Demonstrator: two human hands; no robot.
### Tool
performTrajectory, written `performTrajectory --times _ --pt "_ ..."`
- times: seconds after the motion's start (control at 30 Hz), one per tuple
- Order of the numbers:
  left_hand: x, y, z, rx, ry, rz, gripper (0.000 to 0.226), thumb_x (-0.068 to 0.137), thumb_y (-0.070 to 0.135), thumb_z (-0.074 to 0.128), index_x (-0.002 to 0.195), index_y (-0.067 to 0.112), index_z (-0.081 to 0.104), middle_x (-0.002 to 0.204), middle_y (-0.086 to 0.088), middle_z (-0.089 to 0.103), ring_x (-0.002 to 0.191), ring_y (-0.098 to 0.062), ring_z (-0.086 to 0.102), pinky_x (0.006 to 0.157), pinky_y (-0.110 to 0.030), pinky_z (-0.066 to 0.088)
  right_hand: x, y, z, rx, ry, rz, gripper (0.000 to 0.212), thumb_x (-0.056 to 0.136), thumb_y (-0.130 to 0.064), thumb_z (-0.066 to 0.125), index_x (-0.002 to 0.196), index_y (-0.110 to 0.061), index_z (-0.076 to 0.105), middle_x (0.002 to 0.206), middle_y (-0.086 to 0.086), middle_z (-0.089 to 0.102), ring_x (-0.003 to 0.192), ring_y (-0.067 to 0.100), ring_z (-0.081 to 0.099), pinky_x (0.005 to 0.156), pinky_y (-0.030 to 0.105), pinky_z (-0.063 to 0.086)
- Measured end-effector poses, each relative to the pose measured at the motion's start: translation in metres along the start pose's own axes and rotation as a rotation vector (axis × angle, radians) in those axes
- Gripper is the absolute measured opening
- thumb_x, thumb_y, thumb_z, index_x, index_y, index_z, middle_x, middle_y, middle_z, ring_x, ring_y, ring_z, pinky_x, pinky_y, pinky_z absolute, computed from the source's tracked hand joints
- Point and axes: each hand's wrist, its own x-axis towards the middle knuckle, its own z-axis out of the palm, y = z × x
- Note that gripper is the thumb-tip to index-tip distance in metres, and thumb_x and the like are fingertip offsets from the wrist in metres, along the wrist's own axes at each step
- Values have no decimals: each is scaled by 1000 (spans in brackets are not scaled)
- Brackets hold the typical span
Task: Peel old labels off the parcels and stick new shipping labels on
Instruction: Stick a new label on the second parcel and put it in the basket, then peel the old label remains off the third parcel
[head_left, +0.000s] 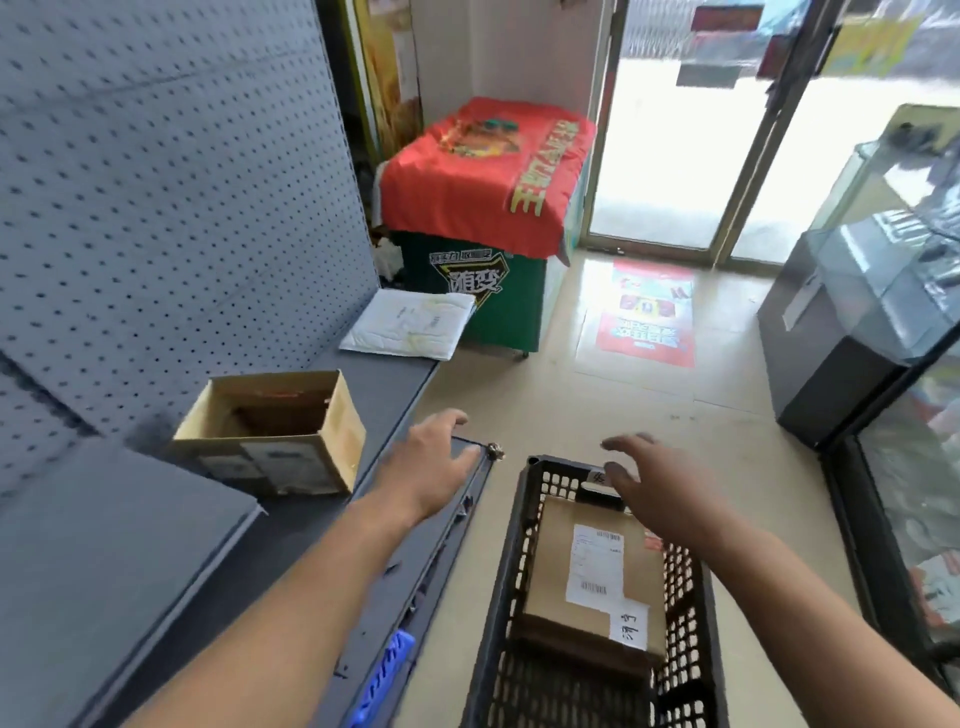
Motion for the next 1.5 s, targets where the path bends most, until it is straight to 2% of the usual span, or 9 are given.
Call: performTrajectory --times 0.33,0.6,0.77,0.83,0.97,1.1,1.27,1.4,1.5 --pt "-165 -55 -125 -8 310 -260 32 100 45 55 129 33 56 129 8 62 109 -17 61 88 -33 50 -33 -154 -31 -77 -9 -424 32 100 -41 48 132 -41 54 139 -15 54 110 12 62 92 35 53" --pt "-314 -118 -201 27 554 -417 35 100 49 52 132 37 54 137 15 59 119 -11 58 97 -31 46 -98 -310 -13 6 -32 -725 28 99 -38 53 125 -45 58 129 -18 57 96 8 58 84 33 53" --pt "-407 -159 -241 34 639 -521 30 102 46 50 130 36 54 128 14 61 108 -10 58 84 -31 47 -150 -402 15 56 -44 -862 28 98 -36 53 124 -38 62 125 -14 62 102 12 62 85 36 51" --pt "-445 -178 -253 59 665 -557 31 102 46 49 131 36 53 128 13 61 108 -11 58 86 -32 49 -173 -435 28 54 -38 -923 30 98 -38 53 126 -38 61 129 -14 61 102 12 63 87 35 52" --pt "-513 -211 -270 66 706 -654 37 103 48 47 138 35 50 139 13 56 123 -11 54 92 -30 45 -218 -494 54 82 -57 -1017 31 98 -41 52 128 -41 59 130 -18 59 106 11 63 88 35 52" --pt "-568 -229 -282 56 777 -736 39 103 50 45 140 37 48 144 19 51 128 -7 49 98 -34 45 -252 -550 74 100 -129 -1123 29 98 -42 50 125 -47 57 125 -27 56 75 -5 57 74 31 47" --pt "-628 -232 -298 111 894 -827 41 103 51 44 141 37 45 146 21 48 131 -6 47 103 -39 46 -290 -621 96 177 -205 -1272 28 99 -38 49 125 -46 58 118 -31 53 67 -7 57 61 17 40" --pt "-670 -227 -310 164 976 -930 41 103 50 45 142 36 46 145 21 49 126 -6 49 100 -34 46 -322 -671 113 218 -286 -1425 29 99 -38 48 126 -46 57 125 -28 53 62 -7 57 69 28 43" --pt "-704 -225 -315 198 1047 -1026 39 103 50 46 140 36 48 143 21 50 121 -5 52 95 -31 46 -347 -703 123 267 -337 -1524 30 100 -36 49 128 -41 58 126 -25 53 54 -6 55 70 28 43"
